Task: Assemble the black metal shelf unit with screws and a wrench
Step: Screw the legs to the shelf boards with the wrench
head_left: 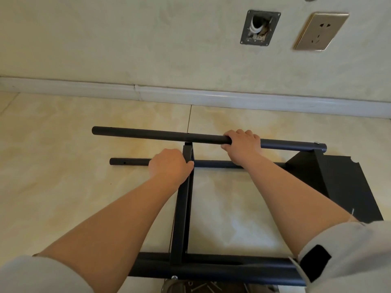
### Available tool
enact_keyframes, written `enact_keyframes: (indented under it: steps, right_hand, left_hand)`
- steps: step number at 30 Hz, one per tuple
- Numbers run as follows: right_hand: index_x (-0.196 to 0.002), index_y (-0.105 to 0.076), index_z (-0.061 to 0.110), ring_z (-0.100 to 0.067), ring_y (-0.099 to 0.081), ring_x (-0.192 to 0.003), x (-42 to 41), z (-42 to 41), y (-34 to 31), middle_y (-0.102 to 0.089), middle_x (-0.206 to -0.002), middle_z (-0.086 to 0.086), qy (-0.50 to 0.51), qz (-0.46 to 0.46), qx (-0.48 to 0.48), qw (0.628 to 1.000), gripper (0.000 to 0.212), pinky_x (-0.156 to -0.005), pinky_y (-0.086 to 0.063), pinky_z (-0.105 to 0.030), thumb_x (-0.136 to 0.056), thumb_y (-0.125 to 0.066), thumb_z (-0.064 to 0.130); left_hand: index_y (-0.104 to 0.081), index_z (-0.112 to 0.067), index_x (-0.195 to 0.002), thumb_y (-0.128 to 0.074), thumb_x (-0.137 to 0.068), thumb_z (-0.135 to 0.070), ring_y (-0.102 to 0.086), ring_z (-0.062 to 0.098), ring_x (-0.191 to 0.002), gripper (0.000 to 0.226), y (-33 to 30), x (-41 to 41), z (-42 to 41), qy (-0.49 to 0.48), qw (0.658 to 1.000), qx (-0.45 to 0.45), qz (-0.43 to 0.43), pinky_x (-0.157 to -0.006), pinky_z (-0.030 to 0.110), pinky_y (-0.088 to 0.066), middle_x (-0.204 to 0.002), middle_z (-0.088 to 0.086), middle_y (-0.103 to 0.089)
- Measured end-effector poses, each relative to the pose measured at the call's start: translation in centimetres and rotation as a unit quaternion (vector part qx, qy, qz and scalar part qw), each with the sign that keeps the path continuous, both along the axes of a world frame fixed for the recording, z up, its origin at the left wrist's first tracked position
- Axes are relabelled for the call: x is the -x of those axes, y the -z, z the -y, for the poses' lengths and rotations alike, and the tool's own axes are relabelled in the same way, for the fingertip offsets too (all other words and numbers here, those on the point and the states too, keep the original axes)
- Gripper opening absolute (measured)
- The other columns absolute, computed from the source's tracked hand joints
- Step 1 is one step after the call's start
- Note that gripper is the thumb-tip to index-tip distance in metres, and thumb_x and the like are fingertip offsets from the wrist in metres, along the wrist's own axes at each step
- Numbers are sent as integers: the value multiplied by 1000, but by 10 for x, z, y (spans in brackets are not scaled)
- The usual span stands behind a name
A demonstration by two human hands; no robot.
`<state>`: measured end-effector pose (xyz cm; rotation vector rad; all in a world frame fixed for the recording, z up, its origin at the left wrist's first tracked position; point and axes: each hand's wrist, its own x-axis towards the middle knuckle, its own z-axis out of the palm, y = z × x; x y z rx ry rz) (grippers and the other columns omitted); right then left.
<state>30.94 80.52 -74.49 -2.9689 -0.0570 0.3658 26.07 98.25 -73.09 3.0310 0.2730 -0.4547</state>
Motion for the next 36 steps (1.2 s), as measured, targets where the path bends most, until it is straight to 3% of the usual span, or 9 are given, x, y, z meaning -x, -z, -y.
enact_keyframes:
  steps: [13,19,23,27,32,36]
  right_hand:
    - [-129,-47,33,-25,-46,-111,10,7,-2,-55,-117,0,-37,-24,-34,998,36,-97,-31,-39,-98,-37,46]
    - [-126,-50,33,-25,-47,-110,11,4,-8,-58,-114,0,-33,-25,-46,998,34,-95,-30,-39,-98,-37,46]
    - [-126,-51,33,-25,-46,-108,8,-1,-26,-57,-112,-1,-33,27,-40,998,34,-93,-29,-39,-98,-37,47]
    - [-126,-52,32,-24,-45,-108,3,-5,-58,-56,-114,0,-26,106,-44,993,35,-93,-28,-37,-97,-39,47]
    - [-125,-56,29,-23,-42,-111,11,-8,-90,-55,-114,1,-28,197,-81,977,35,-95,-19,-32,-94,-48,44]
    - [-117,-63,23,-27,-49,-102,36,-9,-102,-60,-103,-3,-41,250,-119,960,31,-94,-24,-36,-90,-58,38]
  left_hand:
    - [-63,-16,-82,-55,-88,-48,-57,16,-67,34,-2,-3,1,-38,998,43,-21,-60,27,-46,-68,-1,-56]
    - [-58,-14,-69,-59,-85,-43,-50,13,-54,33,-6,0,-3,-71,993,99,-9,-51,24,-40,-61,-1,-52]
    - [-59,-16,-65,-58,-85,-43,-56,14,-54,33,-21,-2,-6,-71,991,109,35,-52,25,-47,-59,-1,-56]
    - [-53,-19,-59,-54,-87,-41,-49,11,-49,36,-46,-6,-8,-70,986,111,99,-45,23,-33,-53,-3,-51]
    - [-65,-24,-83,-55,-87,-43,-57,12,-60,22,-70,5,-11,-92,970,156,164,-51,23,-44,-62,-4,-59]
    - [-65,-23,-93,-58,-87,-44,-54,6,-59,22,-82,30,-8,-120,956,197,182,-50,20,-42,-63,-10,-56]
